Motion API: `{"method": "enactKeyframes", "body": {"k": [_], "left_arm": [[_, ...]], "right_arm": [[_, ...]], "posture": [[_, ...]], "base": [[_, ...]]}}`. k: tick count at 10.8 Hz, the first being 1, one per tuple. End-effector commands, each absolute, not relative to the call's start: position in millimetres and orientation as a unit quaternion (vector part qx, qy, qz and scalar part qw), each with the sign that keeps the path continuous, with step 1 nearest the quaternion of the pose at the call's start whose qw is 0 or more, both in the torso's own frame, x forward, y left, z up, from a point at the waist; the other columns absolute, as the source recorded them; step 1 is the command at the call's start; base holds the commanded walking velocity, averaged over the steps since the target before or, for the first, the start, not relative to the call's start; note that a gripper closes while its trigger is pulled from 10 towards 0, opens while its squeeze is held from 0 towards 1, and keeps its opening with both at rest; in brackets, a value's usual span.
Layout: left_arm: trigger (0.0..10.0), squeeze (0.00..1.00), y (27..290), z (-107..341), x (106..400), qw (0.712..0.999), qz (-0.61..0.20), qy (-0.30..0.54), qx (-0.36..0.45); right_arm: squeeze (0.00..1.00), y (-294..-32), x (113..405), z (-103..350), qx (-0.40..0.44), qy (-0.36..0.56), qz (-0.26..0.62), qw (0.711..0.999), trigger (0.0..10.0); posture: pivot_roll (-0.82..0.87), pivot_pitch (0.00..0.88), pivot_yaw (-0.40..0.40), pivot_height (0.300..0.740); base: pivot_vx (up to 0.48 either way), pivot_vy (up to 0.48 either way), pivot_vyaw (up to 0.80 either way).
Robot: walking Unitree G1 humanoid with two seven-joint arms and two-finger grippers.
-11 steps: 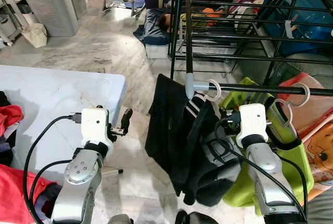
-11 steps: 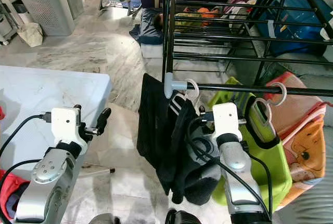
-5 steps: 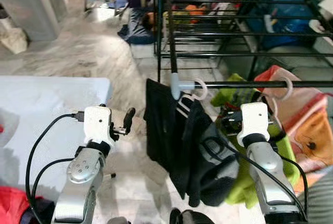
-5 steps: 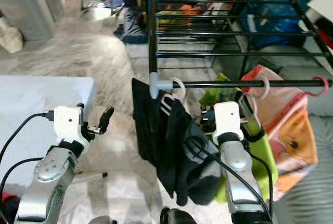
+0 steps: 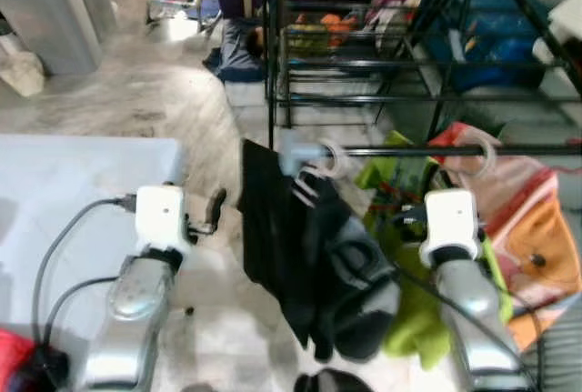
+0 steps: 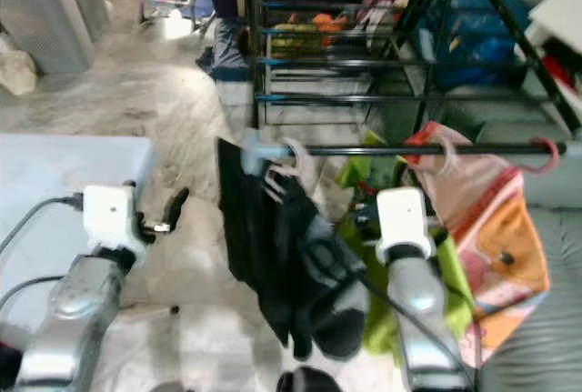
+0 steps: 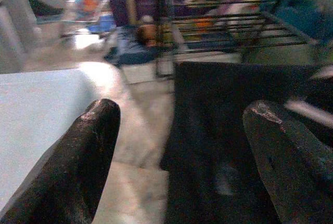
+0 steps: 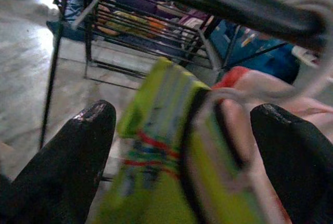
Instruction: Hang hanger
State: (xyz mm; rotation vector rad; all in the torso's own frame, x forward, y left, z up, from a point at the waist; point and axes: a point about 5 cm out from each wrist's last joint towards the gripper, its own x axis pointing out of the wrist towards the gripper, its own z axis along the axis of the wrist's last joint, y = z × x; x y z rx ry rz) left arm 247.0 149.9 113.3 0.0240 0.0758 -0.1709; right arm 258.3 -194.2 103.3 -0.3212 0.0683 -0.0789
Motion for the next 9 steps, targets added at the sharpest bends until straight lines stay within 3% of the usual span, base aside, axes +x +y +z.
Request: {"method": "enactKeyframes", "body": {"k": [1, 2, 6, 9], "left_arm": [[10.0, 0.00, 152, 114, 248, 0.995, -0.087, 0.037, 0.015], [10.0, 0.00, 152, 114, 248, 0.995, -0.086, 0.036, 0.015], [10.0, 0.00, 153, 115, 249, 0.996, -0.079, 0.033, 0.004], [10.0, 0.00, 153, 114, 250, 0.996, -0.083, 0.036, 0.007]], "right_arm": [[0.00, -195, 259, 112, -0.176, 0.010, -0.046, 0.983, 10.0], [0.00, -197, 258, 113, -0.183, 0.007, -0.049, 0.982, 10.0], [0.00, -204, 258, 113, -0.190, 0.016, -0.047, 0.980, 10.0], [0.00, -196, 259, 96, -0.145, 0.079, 0.046, 0.985, 10.0]], "posture": [[0.01, 0.069, -0.017, 0.740], [0.01, 0.069, -0.017, 0.740], [0.01, 0.067, -0.019, 0.740], [0.00, 0.063, -0.015, 0.740]], "base": [[0.000, -0.337, 0.00], [0.000, -0.337, 0.00], [0.000, 0.000, 0.00], [0.000, 0.000, 0.00]]}}
